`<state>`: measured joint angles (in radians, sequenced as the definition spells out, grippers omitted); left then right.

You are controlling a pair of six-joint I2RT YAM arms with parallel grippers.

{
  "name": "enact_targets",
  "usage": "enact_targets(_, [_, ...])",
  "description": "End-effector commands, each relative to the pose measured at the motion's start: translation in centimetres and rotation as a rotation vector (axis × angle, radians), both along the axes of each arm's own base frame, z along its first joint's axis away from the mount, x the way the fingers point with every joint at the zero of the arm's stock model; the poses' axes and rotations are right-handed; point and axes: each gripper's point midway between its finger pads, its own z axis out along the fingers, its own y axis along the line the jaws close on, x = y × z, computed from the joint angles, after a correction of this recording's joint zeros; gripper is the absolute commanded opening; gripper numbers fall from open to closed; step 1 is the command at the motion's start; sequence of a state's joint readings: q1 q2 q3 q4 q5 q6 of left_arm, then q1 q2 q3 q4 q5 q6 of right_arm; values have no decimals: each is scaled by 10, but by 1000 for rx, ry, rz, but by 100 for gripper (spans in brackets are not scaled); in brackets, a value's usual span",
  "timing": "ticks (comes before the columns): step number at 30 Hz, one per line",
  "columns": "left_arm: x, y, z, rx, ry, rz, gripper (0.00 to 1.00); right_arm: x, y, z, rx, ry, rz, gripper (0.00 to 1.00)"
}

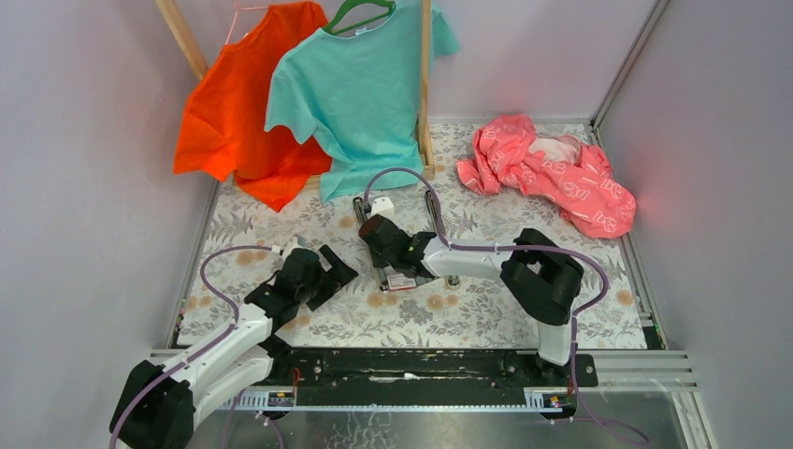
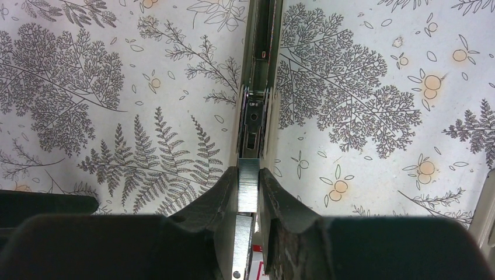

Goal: Load the staples into the stapler

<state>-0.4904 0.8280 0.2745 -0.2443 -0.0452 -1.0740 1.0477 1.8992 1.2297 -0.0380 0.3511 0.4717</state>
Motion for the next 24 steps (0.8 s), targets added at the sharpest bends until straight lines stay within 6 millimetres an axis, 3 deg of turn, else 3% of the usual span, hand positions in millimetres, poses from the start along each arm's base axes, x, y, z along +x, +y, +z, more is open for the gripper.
enact_targets(1, [-6, 7, -13, 33, 22, 1, 100, 8, 18, 24, 60, -62, 0, 24])
enact_targets(24, [-7, 6, -15, 23, 28, -3, 100, 8, 22, 13, 39, -45, 8, 24])
